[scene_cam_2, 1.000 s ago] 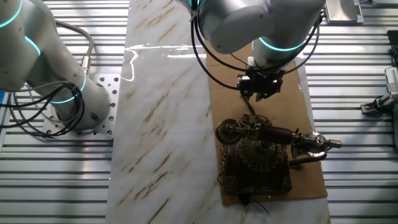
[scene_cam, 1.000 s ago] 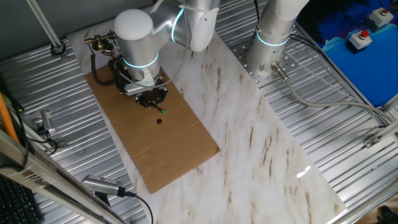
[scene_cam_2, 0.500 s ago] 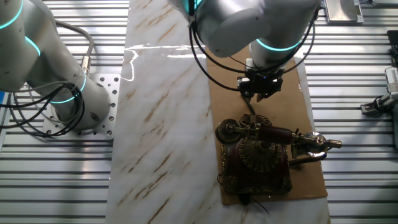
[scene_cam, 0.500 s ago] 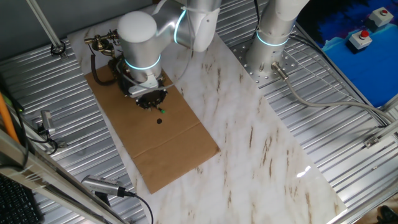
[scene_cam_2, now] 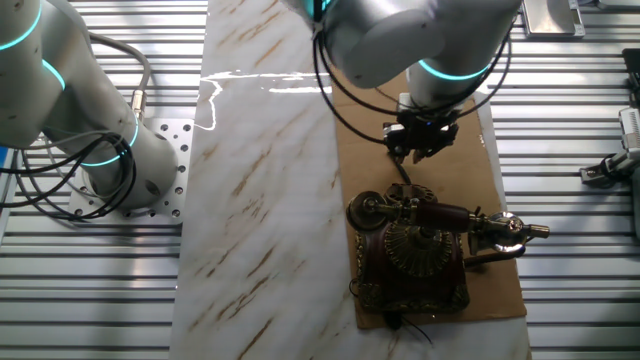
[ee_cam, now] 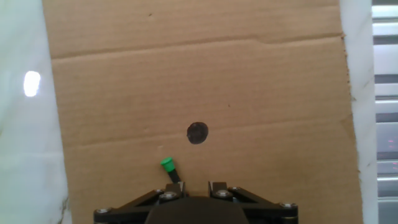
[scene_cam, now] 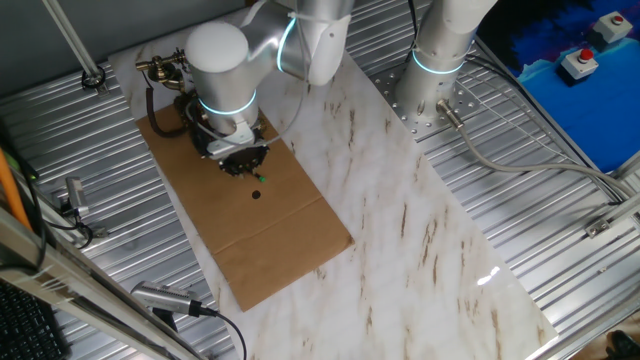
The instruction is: Dial a number on an old rotary phone
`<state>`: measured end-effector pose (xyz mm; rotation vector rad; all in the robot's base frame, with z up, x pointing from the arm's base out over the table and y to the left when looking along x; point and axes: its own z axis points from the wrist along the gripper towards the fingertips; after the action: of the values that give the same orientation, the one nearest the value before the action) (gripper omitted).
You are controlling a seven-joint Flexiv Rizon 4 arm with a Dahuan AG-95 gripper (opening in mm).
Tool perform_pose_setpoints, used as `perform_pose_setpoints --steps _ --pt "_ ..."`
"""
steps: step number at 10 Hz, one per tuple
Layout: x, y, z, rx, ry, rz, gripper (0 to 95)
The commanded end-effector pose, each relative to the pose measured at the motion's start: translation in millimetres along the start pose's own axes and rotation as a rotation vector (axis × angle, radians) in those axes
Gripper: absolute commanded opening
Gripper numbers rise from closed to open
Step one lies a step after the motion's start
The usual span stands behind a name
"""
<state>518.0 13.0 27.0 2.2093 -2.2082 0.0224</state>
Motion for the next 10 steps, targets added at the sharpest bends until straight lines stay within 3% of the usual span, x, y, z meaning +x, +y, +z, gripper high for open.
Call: perform_pose_setpoints --steps 1,7,8,10 --pt "-0.4 1.3 4.0 0.001 0.002 -0.004 19.0" --pt "-4.0 0.9 11.5 0.009 0.0 0.019 19.0" --pt "-5.4 -0.7 12.7 0.014 -0.002 0.03 0.0" --pt "-6.8 -2.3 13.4 0.016 -0.003 0.082 0.0"
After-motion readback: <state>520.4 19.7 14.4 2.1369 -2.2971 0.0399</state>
